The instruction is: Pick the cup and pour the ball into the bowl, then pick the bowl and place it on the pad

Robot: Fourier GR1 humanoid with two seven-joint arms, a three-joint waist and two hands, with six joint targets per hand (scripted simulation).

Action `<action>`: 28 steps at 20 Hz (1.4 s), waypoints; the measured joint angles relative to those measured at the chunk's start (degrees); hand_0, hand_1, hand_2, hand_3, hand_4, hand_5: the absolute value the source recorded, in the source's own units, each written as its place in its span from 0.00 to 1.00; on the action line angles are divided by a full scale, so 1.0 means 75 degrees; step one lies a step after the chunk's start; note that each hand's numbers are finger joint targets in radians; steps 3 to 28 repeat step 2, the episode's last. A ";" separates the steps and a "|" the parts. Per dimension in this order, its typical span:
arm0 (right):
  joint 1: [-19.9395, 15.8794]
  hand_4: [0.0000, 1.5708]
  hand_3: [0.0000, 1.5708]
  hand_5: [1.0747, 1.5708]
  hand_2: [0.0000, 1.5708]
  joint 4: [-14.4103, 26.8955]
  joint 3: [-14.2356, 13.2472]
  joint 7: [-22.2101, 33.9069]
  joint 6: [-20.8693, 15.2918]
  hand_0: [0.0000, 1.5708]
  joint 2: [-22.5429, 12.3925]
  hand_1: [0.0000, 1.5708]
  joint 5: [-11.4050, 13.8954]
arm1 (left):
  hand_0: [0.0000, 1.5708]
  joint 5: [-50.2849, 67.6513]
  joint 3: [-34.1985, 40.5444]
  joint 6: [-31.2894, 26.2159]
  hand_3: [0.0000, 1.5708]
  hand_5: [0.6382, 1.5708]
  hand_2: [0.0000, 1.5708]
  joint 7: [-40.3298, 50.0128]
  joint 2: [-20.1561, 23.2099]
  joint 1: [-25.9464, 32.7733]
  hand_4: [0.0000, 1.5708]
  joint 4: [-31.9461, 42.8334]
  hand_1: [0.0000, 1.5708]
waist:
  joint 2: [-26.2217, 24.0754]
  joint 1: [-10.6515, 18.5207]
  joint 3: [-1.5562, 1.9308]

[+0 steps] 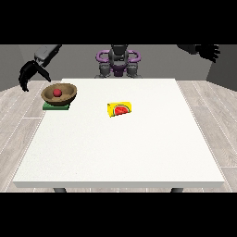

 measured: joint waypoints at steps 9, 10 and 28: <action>-0.0193 0.30 0.00 0.72 0.00 -0.0132 0.0126 0.0261 0.0185 0.00 0.0085 0.00 -0.0006 | 0.00 -0.0141 -0.0252 0.0177 0.00 0.99 0.00 0.0267 -0.0240 0.0043 0.57 -0.0085 0.00 | -0.0487 -0.0045 -0.0006; -0.0193 0.30 0.00 0.72 0.00 -0.0132 0.0126 0.0261 0.0185 0.00 0.0085 0.00 -0.0006 | 0.00 -0.0141 -0.0252 0.0177 0.00 0.99 0.00 0.0267 -0.0240 0.0043 0.57 -0.0085 0.00 | -0.0487 -0.0045 -0.0006; -0.0193 0.30 0.00 0.72 0.00 -0.0132 0.0126 0.0261 0.0185 0.00 0.0085 0.00 -0.0006 | 0.00 -0.0141 -0.0252 0.0177 0.00 0.99 0.00 0.0267 -0.0240 0.0043 0.57 -0.0085 0.00 | -0.0487 -0.0045 -0.0006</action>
